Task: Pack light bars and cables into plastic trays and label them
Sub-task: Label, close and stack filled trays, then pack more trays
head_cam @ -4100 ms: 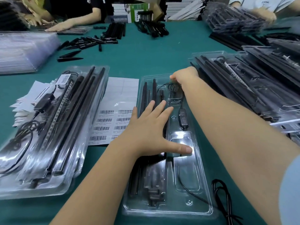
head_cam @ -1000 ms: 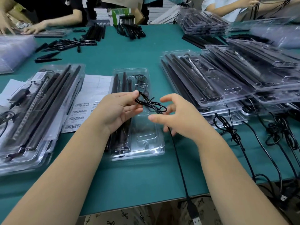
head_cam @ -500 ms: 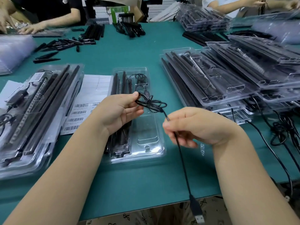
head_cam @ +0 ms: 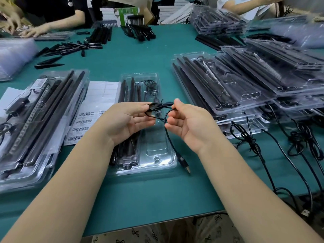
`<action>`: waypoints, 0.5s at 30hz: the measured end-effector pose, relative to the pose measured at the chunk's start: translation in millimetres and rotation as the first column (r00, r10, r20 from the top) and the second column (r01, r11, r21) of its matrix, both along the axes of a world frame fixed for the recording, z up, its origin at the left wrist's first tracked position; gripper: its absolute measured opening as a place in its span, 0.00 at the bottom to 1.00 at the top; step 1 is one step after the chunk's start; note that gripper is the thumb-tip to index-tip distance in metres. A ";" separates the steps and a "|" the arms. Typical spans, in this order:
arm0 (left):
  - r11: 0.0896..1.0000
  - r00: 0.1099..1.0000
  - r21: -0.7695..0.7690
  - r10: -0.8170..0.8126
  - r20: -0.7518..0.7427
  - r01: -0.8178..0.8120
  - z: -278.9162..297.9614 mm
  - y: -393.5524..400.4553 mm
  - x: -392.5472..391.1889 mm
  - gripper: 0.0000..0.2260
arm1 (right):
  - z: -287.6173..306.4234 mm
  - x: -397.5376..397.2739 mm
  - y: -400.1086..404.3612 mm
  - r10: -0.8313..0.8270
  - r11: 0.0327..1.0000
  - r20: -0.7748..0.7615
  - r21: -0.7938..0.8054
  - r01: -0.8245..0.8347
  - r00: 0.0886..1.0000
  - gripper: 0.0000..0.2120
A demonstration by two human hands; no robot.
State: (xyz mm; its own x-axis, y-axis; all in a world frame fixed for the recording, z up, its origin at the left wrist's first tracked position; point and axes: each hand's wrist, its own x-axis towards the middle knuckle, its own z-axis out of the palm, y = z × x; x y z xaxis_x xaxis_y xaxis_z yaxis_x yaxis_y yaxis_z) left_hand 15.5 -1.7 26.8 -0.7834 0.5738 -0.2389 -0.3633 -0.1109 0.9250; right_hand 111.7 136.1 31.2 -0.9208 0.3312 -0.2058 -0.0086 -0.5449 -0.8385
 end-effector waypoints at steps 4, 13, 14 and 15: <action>0.991 0.990 -0.098 -0.098 -0.105 0.088 0.4 -1.5 1.5 0.08 | 0.3 -0.3 7.7 -0.003 0.919 -0.062 -0.394 -0.022 0.998 0.12; 0.913 0.883 -0.364 -0.317 -0.346 0.184 0.2 -3.3 6.8 0.14 | 0.7 1.8 14.7 0.056 0.652 -0.183 -0.738 -0.175 0.982 0.17; 0.912 0.880 -0.370 -0.314 -0.355 0.176 0.3 -2.1 8.2 0.14 | 1.0 1.8 14.0 0.067 0.675 -0.177 -0.717 -0.175 0.982 0.18; 0.918 0.886 -0.357 -0.303 -0.352 0.172 0.5 -1.2 9.2 0.14 | 1.0 1.3 12.3 0.079 0.736 -0.152 -0.658 -0.160 0.985 0.17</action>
